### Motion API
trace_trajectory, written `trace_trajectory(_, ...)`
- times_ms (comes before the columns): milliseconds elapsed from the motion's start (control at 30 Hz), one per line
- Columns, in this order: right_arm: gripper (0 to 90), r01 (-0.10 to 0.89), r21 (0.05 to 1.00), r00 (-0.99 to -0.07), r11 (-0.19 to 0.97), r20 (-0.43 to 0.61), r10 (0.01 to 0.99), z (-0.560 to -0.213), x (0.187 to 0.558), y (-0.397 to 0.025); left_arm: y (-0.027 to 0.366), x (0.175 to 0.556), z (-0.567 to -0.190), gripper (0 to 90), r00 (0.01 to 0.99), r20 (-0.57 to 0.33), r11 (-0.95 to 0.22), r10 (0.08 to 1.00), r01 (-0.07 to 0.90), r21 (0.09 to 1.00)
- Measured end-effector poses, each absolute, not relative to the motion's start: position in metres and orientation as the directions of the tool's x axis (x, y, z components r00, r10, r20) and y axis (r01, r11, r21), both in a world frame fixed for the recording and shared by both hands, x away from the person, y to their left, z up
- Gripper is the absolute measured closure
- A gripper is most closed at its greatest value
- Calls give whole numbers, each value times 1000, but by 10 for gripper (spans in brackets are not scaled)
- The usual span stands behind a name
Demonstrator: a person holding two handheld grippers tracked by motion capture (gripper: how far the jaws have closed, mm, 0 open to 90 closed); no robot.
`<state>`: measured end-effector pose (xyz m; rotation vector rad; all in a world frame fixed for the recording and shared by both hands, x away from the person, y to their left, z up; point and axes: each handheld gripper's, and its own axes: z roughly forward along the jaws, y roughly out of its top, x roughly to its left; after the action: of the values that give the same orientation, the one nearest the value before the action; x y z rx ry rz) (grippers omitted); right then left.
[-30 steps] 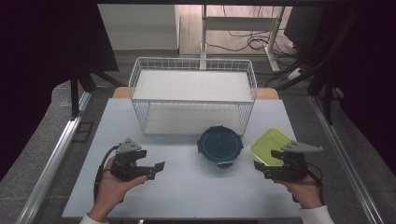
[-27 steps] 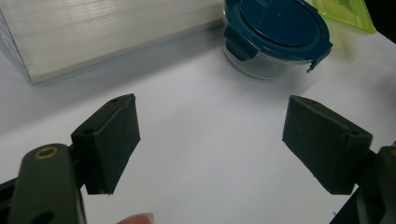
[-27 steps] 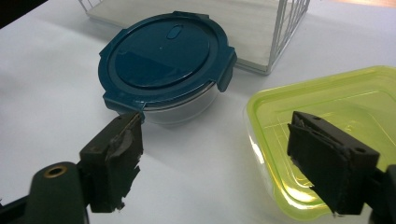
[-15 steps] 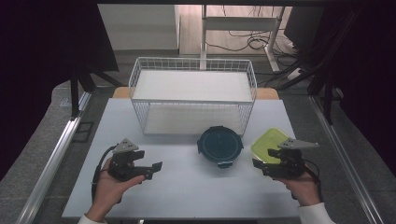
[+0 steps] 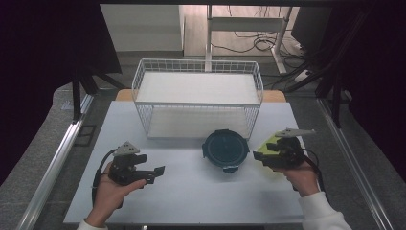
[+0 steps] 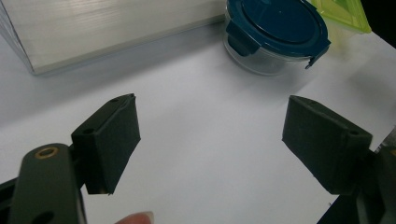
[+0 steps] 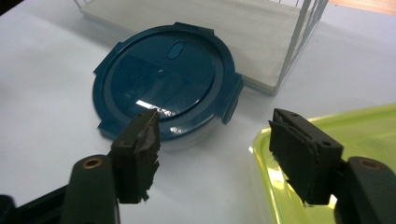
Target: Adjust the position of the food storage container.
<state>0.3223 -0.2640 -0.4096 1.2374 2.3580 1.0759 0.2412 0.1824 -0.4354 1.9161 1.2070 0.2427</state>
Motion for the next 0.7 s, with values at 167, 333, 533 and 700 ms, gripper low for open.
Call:
trace_trajectory(167, 378, 616, 688, -599, 383, 94, 795, -413, 345, -254, 183, 239, -437, 184, 516, -255, -190, 817, 660, 727)
trace_trajectory(333, 410, 622, 670, -598, 405, 74, 798, -415, 360, -247, 184, 239, -439, 184, 512, -258, -188, 819, 664, 724)
trace_trajectory(533, 479, 621, 656, -603, 429, 50, 796, -417, 376, -238, 183, 240, -441, 182, 509, -262, -188, 820, 671, 717)
trace_trajectory(700, 563, 610, 650, -614, 453, 27, 789, -416, 386, -234, 182, 241, -442, 182, 510, -264, -190, 819, 674, 714)
